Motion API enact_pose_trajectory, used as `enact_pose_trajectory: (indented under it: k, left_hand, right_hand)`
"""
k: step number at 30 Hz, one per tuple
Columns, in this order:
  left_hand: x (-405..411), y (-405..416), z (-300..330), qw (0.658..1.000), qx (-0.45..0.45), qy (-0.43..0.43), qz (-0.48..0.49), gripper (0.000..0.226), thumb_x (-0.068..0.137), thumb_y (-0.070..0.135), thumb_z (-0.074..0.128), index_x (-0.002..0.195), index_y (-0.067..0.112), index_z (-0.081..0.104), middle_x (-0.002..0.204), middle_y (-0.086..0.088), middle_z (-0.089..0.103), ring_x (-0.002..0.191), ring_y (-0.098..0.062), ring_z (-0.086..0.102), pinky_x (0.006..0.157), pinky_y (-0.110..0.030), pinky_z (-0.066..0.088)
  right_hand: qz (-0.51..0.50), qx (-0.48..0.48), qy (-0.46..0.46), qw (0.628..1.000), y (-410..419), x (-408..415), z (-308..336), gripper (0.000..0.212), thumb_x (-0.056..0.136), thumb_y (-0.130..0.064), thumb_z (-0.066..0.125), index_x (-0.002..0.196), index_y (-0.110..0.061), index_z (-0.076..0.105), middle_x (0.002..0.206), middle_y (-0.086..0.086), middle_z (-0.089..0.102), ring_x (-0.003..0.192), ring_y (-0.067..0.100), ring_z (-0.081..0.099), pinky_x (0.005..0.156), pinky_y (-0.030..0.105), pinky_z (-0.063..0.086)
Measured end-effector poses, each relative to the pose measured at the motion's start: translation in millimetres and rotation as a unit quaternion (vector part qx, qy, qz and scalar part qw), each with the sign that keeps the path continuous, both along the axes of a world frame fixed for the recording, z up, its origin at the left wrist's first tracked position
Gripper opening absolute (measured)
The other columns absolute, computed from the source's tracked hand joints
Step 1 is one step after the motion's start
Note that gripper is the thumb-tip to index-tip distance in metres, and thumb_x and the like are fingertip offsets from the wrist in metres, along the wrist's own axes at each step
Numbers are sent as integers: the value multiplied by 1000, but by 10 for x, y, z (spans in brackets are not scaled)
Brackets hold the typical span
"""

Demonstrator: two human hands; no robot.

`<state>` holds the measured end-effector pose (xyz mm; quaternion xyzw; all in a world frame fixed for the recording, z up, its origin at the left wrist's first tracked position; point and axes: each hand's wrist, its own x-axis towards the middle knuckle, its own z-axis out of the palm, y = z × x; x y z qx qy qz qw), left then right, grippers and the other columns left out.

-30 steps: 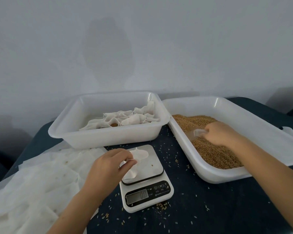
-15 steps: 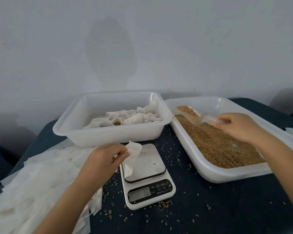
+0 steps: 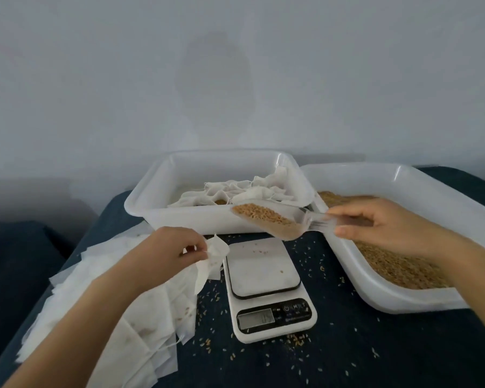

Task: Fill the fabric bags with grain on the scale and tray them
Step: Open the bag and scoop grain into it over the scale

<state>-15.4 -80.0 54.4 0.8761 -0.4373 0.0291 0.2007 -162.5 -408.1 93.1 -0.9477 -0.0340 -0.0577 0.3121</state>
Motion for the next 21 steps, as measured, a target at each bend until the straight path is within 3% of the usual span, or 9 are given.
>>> enact_pose_trajectory:
  k: [3,8,15,21]
  left_hand:
    - [-14,4,-64,1000,3,15,-5,13,85,28,65,73,27,59,71,16,58,76,2,51,65,-8,38]
    - [-47,-40,-136,1000,1,17,-23,10,85,29,65,77,24,63,74,19,56,75,4,50,67,-6,37]
    - [-68,-113,-227,998,22,11,-50,10,87,30,63,85,21,67,73,20,53,70,8,48,66,-4,35]
    - [-96,-127,-292,998,33,4,-52,12,87,34,61,87,23,66,79,17,55,72,2,46,68,-7,34]
  right_hand:
    - [46,-50,30,997,72,49,-52,32,79,-60,54,110,-56,59,96,-25,67,88,-2,62,72,22,46]
    - [90,-108,64,988,139,105,-75,24,89,-40,60,107,-55,58,95,-37,61,87,-11,57,67,12,44]
    - [113,-161,66,978,173,163,10,22,81,-57,52,103,-61,55,96,-40,57,87,-11,56,63,14,37]
    - [131,-196,88,968,225,196,143,21,86,-48,60,93,-66,54,93,-39,57,86,-11,55,65,14,37]
